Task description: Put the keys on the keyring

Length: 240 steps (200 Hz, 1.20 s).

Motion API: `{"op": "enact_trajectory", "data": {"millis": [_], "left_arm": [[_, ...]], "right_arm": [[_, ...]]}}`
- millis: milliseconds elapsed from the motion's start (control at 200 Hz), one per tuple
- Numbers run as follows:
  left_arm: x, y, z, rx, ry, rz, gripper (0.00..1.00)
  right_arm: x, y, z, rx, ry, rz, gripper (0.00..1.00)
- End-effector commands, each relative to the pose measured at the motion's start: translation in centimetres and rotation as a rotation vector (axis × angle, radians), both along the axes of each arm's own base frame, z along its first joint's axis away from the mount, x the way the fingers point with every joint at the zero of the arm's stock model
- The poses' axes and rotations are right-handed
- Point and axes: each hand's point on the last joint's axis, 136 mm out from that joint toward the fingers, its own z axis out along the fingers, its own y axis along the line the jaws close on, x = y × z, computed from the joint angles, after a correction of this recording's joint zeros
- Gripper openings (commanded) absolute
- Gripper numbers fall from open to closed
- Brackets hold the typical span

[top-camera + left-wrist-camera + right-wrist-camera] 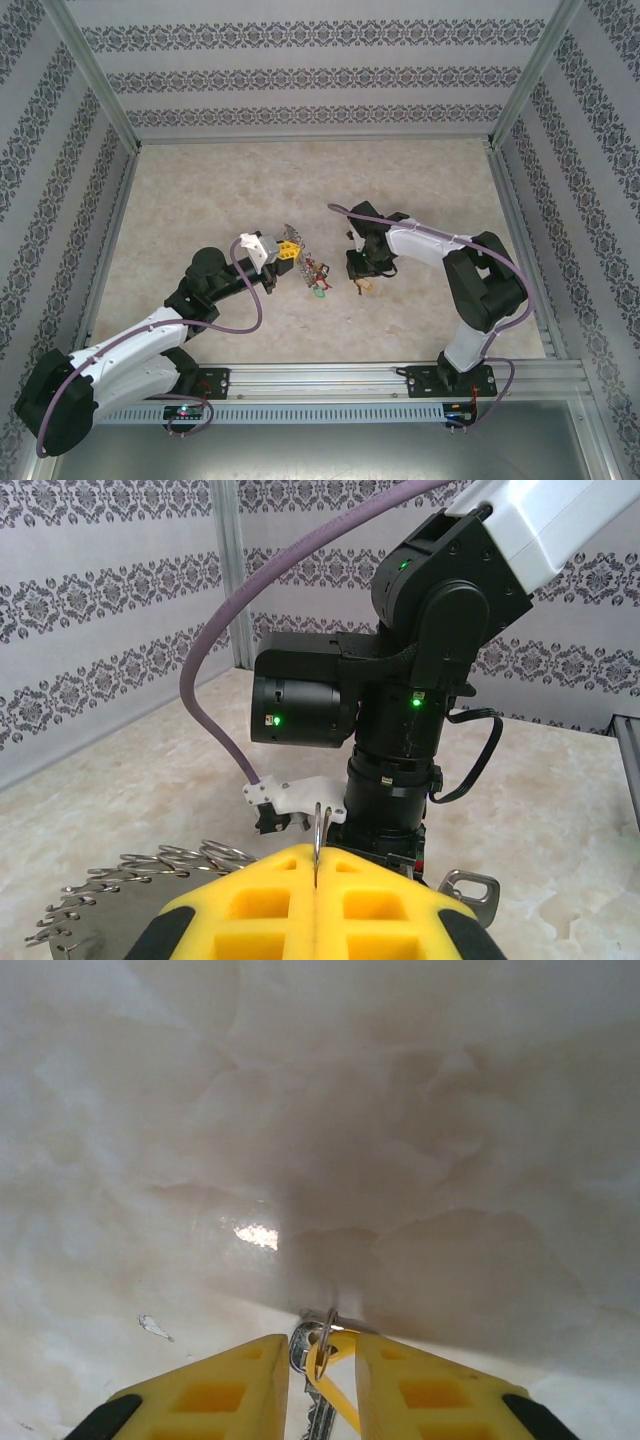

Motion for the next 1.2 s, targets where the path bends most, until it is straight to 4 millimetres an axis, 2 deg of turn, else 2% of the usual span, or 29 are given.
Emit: {"op": "enact_trajectory", "data": {"millis": [0, 55, 275, 565, 819, 934, 1064, 1194], "left_arm": [[0.1, 0.3, 1.7, -0.021, -0.067, 0.013, 0.00], [0.1, 0.3, 1.7, -0.022, -0.065, 0.013, 0.00], [0.2, 0.2, 1.8, -0.022, -0.065, 0.007, 0.00], [0.1, -0.2, 1.8, -0.022, -0.060, -0.015, 0.00], [0.2, -0.3, 1.9, -0.021, -0.061, -0.016, 0.00], [0.2, -0.3, 1.8, -0.018, -0.059, -0.014, 0.00], [0.3, -0.3, 1.7, -0.015, -0.059, -0.014, 0.00], [0.4, -0.4, 1.7, -0.009, -0.060, -0.017, 0.00]], "right_arm": [[0.1, -0.2, -0.3, -0.042, 0.007, 0.002, 0.22], [0.1, -0.1, -0.4, -0.044, 0.008, 0.008, 0.16], [0.4, -0.6, -0.4, -0.066, -0.017, 0.010, 0.13], [1.2, -0.6, 0.2, -0.054, -0.052, -0.010, 0.22], [2.0, -1.1, 0.3, -0.082, -0.076, -0.042, 0.22], [2.2, -0.8, 0.9, -0.063, -0.086, -0.040, 0.23], [2.5, -1.3, 1.4, -0.083, -0.105, -0.057, 0.24], [2.8, -1.4, 1.0, -0.083, -0.091, -0.073, 0.26]]}}
